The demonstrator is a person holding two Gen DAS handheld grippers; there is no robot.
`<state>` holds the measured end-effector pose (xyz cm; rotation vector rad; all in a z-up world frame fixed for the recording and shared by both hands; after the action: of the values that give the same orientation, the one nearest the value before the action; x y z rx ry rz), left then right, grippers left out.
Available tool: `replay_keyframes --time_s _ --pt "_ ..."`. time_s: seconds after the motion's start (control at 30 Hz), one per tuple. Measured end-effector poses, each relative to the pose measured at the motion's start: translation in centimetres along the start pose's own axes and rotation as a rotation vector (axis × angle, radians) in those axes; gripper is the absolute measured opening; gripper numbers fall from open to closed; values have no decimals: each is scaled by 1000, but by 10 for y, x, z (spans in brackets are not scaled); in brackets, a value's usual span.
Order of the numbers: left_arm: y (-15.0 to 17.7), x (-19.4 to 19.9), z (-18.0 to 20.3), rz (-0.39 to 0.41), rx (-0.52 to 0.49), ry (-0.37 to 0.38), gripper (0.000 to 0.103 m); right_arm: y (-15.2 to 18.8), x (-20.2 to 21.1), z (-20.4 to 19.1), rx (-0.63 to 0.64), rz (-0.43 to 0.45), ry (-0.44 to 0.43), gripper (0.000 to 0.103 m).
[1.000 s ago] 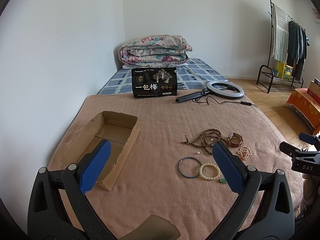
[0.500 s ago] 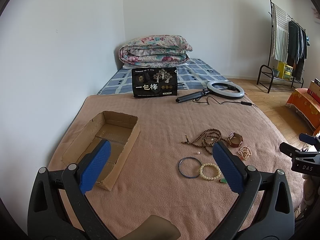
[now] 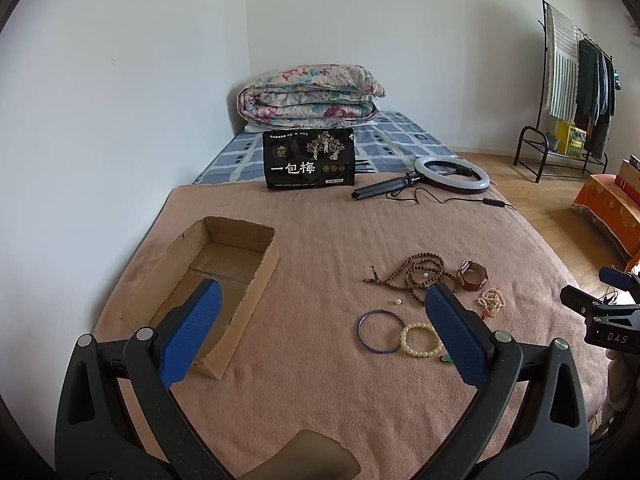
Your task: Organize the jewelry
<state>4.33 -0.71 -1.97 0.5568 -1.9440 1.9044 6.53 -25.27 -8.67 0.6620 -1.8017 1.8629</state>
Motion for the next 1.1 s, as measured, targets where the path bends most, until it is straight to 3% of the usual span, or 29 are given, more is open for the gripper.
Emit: replay_keyframes --time_s 0.63,1.1 --pt "23 -38 -3 -99 -3 19 103 10 -18 -16 51 -69 -63 97" --pt "43 -80 6 -239 -22 67 102 26 -43 -48 186 -121 -214 87"
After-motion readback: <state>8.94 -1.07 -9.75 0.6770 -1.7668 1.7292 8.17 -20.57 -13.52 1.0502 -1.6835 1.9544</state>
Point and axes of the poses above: each gripper's, at about its wrist camera, not at the fingertips, and x roughly against the way its jaws point, z to its right, y to its underside, the point moved 5 cm from there along -x, roughly the way its jaws point, and after that the axes turned 3 degrees about z, right-handed, at the moved point
